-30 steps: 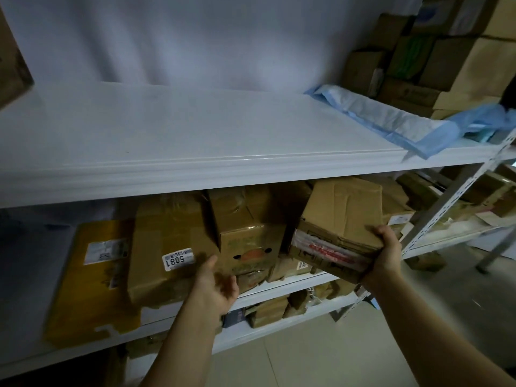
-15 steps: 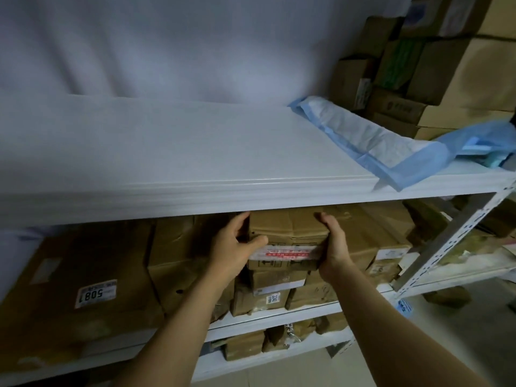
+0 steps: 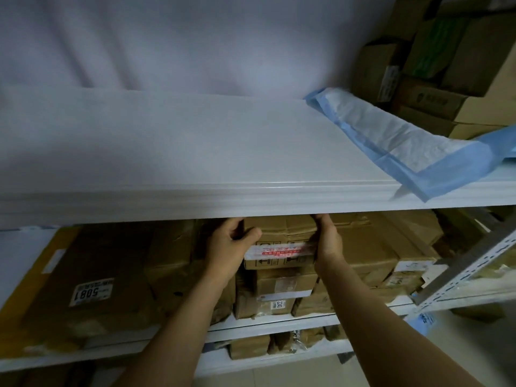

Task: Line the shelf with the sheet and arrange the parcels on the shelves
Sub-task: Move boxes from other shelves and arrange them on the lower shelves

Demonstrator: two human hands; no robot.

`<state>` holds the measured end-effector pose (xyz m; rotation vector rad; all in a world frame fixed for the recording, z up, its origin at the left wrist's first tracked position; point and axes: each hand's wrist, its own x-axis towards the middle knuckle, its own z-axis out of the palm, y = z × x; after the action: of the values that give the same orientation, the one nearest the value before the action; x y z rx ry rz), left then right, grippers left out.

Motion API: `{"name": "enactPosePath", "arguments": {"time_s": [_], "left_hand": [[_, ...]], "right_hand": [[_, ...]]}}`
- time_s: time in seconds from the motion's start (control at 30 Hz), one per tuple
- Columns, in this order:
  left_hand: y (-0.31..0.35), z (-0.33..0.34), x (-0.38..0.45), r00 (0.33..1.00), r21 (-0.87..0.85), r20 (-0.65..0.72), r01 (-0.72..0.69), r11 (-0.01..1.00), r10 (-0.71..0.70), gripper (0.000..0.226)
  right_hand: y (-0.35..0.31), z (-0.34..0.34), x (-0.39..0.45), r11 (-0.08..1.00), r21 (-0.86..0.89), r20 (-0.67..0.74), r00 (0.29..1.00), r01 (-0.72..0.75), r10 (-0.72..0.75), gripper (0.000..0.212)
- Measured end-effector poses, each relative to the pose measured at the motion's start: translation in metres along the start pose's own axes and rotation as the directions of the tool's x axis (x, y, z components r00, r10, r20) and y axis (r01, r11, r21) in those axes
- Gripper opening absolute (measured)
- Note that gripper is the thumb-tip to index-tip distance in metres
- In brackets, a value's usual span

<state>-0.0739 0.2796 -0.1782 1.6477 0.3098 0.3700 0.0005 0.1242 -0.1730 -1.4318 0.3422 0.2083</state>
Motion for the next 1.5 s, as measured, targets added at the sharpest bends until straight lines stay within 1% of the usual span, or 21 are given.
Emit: {"name": "enactPosePath", "arguments": {"time_s": [0.1,0.17,0.2,0.23,0.27,0.37,0.47,0.5,0.53,0.6,0.67,0.77,0.9,0.97,1.03,1.1,1.17,1.23,1.33,1.4,1.5], "left_hand": [[0.009,0.000,-0.004,0.999,-0.001,-0.042,0.028,1.000,-0.028,0.035],[0.013,-0.003,-0.008,0.995,0.007,-0.089,0.050,0.999,-0.049,0.040],[0.015,-0.005,-0.009,0.992,0.016,-0.111,0.057,0.998,-0.055,0.038],[0.017,-0.008,-0.010,0.990,0.036,-0.130,0.066,0.997,-0.061,0.033],[0.019,-0.012,-0.012,0.986,0.072,-0.152,0.077,0.994,-0.066,0.025],[0.028,-0.028,-0.020,0.978,0.130,-0.180,0.132,0.983,-0.108,0.005],[0.040,-0.052,-0.036,0.986,0.144,-0.125,0.126,0.981,-0.108,0.015],[0.045,-0.059,-0.041,0.987,0.144,-0.120,0.119,0.982,-0.102,0.017],[0.052,-0.073,-0.048,0.986,0.151,-0.146,0.097,0.984,-0.075,0.019],[0.064,-0.098,-0.059,0.978,0.187,-0.208,0.061,0.980,-0.021,0.024],[0.079,-0.129,-0.069,0.951,0.210,-0.302,0.007,0.978,0.058,0.030],[0.103,-0.179,-0.081,0.866,0.231,-0.471,-0.063,0.971,0.169,0.034],[0.129,-0.249,-0.091,0.722,0.213,-0.645,-0.144,0.966,0.250,0.034],[0.136,-0.285,-0.093,0.661,0.230,-0.696,-0.162,0.959,0.279,0.033],[0.141,-0.321,-0.094,0.600,0.260,-0.740,-0.162,0.952,0.305,0.029],[0.146,-0.355,-0.094,0.520,0.305,-0.785,-0.148,0.941,0.336,0.019],[0.150,-0.394,-0.091,0.436,0.316,-0.832,-0.135,0.939,0.343,0.008],[0.151,-0.435,-0.086,0.367,0.302,-0.873,-0.112,0.947,0.322,0.015],[0.152,-0.494,-0.078,0.309,0.302,-0.903,-0.038,0.952,0.299,0.024],[0.153,-0.525,-0.076,0.273,0.306,-0.917,0.017,0.952,0.290,0.033],[0.154,-0.564,-0.075,0.251,0.262,-0.938,0.054,0.964,0.240,0.047]], "right_hand": [[0.002,0.004,-0.002,0.999,0.034,-0.135,0.991,0.014,-0.009,0.037],[0.003,0.007,-0.007,0.998,0.006,-0.293,0.954,0.059,-0.054,0.045],[0.001,0.009,-0.012,0.996,-0.033,-0.380,0.921,0.079,-0.086,0.046],[0.000,0.012,-0.020,0.994,-0.062,-0.434,0.894,0.093,-0.111,0.045],[0.000,0.014,-0.028,0.991,-0.070,-0.456,0.880,0.112,-0.131,0.043],[0.001,0.029,-0.058,0.988,-0.048,-0.406,0.901,0.148,-0.155,0.038],[0.000,0.059,-0.098,0.980,-0.004,-0.288,0.938,0.199,-0.191,0.033],[0.000,0.068,-0.109,0.971,0.005,-0.231,0.945,0.238,-0.231,0.034],[-0.001,0.084,-0.126,0.957,0.018,-0.146,0.948,0.290,-0.284,0.036],[-0.003,0.109,-0.150,0.915,0.048,0.009,0.916,0.401,-0.402,0.039],[-0.013,0.137,-0.173,0.870,0.073,0.121,0.862,0.487,-0.493,0.044],[-0.032,0.180,-0.201,0.835,0.109,0.224,0.805,0.539,-0.549,0.044],[-0.042,0.237,-0.229,0.832,0.093,0.397,0.746,0.547,-0.535,0.032],[-0.045,0.263,-0.241,0.837,0.059,0.474,0.723,0.544,-0.503,0.027],[-0.045,0.290,-0.252,0.851,0.038,0.522,0.716,0.524,-0.464,0.024],[-0.045,0.315,-0.263,0.858,0.004,0.553,0.714,0.514,-0.430,0.021],[-0.044,0.340,-0.277,0.859,-0.012,0.576,0.706,0.512,-0.413,0.024],[-0.043,0.360,-0.291,0.858,-0.030,0.591,0.701,0.513,-0.399,0.027],[-0.041,0.393,-0.309,0.861,-0.037,0.627,0.683,0.507,-0.376,0.028],[-0.039,0.415,-0.319,0.862,-0.061,0.645,0.679,0.502,-0.350,0.032],[-0.037,0.444,-0.331,0.886,-0.058,0.673,0.674,0.461,-0.306,0.034]]}}
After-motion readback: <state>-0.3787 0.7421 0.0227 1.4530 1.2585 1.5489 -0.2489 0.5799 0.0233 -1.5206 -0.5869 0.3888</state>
